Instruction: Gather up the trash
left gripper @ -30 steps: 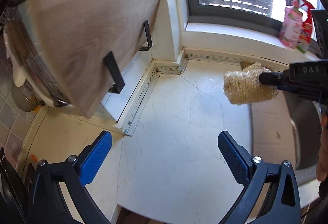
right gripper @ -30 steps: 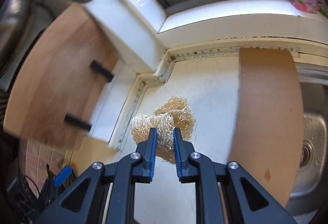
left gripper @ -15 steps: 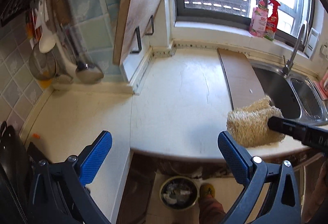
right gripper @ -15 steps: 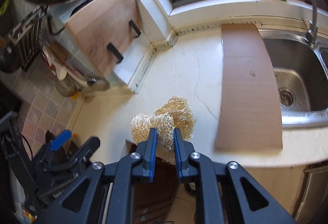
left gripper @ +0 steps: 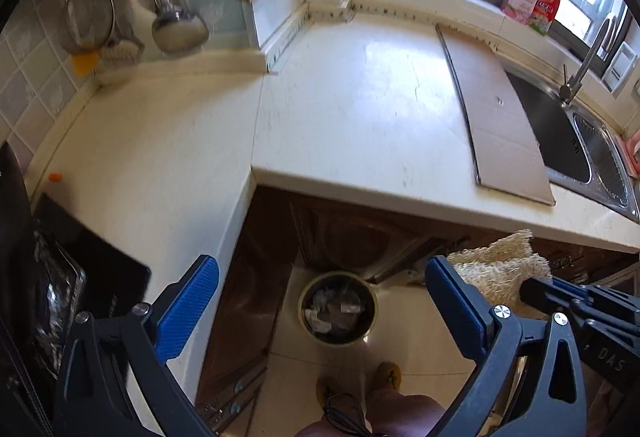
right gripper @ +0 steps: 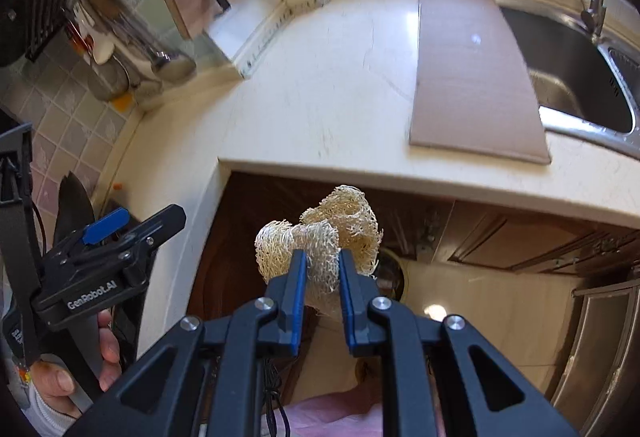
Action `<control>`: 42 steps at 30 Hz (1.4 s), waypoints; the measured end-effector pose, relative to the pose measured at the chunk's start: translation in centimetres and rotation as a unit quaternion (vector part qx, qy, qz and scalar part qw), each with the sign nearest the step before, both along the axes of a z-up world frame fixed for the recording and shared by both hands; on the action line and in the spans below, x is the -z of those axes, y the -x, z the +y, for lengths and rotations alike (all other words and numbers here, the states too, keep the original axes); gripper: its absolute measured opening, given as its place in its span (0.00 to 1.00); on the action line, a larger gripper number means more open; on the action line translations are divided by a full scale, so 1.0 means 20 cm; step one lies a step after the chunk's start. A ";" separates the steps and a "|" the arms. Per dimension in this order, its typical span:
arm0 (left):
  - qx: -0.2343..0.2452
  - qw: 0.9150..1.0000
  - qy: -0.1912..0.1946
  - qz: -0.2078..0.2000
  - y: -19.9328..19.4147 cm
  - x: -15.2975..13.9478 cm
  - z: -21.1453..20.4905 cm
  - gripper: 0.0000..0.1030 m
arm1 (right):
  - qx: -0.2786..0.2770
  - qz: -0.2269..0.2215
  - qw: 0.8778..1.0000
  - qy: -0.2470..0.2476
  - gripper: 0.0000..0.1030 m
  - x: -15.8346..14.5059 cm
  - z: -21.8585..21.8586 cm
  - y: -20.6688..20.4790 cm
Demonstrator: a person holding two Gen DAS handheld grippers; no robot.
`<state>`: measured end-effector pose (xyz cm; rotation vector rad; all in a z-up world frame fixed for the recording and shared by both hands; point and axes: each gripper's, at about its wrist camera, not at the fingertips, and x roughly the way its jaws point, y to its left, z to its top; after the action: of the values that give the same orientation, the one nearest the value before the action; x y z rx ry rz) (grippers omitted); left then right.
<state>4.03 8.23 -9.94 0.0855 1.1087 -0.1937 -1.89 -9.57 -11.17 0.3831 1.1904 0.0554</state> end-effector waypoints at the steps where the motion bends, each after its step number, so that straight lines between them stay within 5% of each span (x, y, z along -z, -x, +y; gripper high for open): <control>1: -0.002 1.000 0.001 0.007 0.00 0.04 0.00 0.99 | -0.005 0.013 1.000 0.000 0.15 0.05 0.00 -0.01; 16: -0.104 0.987 -0.008 0.119 0.11 0.97 0.20 0.99 | -0.077 0.145 0.986 0.013 0.15 1.03 0.06 -0.15; 29: -0.119 0.982 -0.039 0.140 0.26 1.54 0.27 0.99 | -0.148 0.221 0.962 0.053 0.20 1.91 0.37 -0.36; 34: -0.131 0.979 -0.037 0.150 0.28 1.60 0.35 0.99 | -0.139 0.238 0.960 0.044 0.30 2.05 0.42 -0.44; 42: -0.135 0.980 -0.030 0.142 0.28 1.58 0.38 0.99 | -0.142 0.220 0.963 0.059 0.35 1.98 0.42 -0.47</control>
<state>-1.64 15.87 -41.53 -0.0399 1.3983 0.0738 7.54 -1.18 -50.86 0.1159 1.6760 0.1519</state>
